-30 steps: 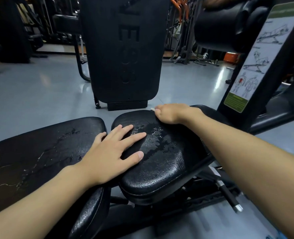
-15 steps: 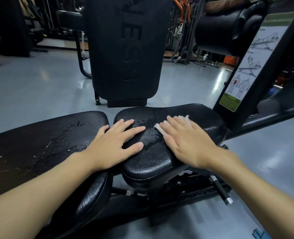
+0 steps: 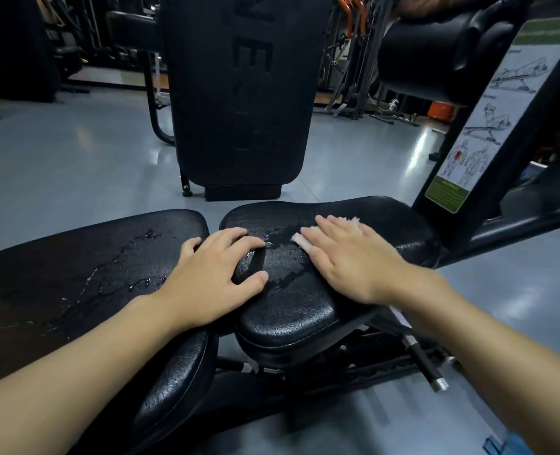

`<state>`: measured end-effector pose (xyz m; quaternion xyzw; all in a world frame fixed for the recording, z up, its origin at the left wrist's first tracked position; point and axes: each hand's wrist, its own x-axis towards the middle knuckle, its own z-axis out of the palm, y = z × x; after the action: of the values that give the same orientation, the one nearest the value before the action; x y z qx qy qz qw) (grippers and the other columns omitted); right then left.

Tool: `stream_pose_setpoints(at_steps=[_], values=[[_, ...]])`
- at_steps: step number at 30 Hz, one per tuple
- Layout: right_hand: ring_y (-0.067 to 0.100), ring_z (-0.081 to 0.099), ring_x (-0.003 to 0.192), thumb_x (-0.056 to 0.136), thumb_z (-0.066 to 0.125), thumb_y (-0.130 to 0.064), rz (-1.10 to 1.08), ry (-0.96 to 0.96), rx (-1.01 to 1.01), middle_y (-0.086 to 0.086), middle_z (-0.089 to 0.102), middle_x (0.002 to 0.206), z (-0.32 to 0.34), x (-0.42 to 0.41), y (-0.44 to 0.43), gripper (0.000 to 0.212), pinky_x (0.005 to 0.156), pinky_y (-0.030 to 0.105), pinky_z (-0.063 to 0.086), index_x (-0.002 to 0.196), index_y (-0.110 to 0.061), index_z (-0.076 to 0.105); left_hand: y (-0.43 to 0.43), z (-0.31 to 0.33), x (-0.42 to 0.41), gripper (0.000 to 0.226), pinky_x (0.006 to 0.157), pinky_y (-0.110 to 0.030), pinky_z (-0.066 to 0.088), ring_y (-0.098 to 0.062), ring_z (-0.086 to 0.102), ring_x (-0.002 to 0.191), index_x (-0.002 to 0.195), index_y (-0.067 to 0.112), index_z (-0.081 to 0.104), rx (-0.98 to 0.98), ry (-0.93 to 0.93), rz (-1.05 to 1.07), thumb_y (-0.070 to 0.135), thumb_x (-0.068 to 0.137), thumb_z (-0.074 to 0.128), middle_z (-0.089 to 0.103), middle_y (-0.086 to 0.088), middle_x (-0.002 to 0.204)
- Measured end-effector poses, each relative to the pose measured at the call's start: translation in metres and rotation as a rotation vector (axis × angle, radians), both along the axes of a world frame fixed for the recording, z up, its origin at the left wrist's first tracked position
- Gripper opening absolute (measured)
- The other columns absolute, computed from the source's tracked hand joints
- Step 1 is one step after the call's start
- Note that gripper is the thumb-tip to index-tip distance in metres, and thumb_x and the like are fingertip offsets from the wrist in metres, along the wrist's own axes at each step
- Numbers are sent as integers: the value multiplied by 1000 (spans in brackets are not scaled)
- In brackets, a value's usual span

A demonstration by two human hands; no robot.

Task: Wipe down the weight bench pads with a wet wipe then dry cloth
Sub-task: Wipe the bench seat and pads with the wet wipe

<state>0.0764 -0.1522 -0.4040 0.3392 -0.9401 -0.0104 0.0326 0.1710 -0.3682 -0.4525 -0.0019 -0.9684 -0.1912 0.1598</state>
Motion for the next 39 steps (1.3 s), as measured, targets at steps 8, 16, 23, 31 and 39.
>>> stream_pose_setpoints(at_steps=[8, 16, 23, 31, 39], values=[[28, 31, 144, 99, 9, -51, -98, -192, 75, 3, 33, 159, 7, -112, -84, 61, 117, 51, 21, 150, -27, 33, -3, -4, -2, 65, 118, -48, 11, 1, 23, 139, 134, 48, 41, -1, 21, -5, 74, 76, 27, 32, 21, 147], [29, 36, 137, 102, 12, -44, -19, -7, 86, 8, 45, 144, 5, -63, -66, 52, 112, 49, 26, 139, -24, 43, -3, -2, 0, 67, 117, -46, 12, -1, 26, 139, 133, 47, 43, -1, 12, -1, 75, 75, 26, 34, 18, 148], [27, 14, 148, 91, -7, -46, 97, 153, 45, 3, 23, 159, -16, 46, 3, 68, 120, 48, 12, 147, -29, 28, -2, -1, 0, 67, 116, -47, 13, -2, 27, 139, 133, 47, 43, 8, -7, 2, 75, 75, 27, 36, 16, 148], [13, -19, 150, 93, -10, -53, 94, 86, -14, -5, -9, 166, -20, 82, 30, 66, 121, 47, -7, 156, -37, 2, -13, 7, 5, 77, 121, -49, 4, -11, 17, 146, 143, 47, 28, -36, -158, -56, 81, 74, 23, 18, 7, 159], [24, 10, 151, 103, 8, -48, 45, -6, 36, 1, 20, 161, -6, 10, -29, 50, 121, 48, 8, 149, -36, 22, -18, -2, 10, 84, 122, -43, 2, -6, 15, 147, 150, 40, 22, -75, -123, -49, 83, 77, 17, 17, 8, 161]])
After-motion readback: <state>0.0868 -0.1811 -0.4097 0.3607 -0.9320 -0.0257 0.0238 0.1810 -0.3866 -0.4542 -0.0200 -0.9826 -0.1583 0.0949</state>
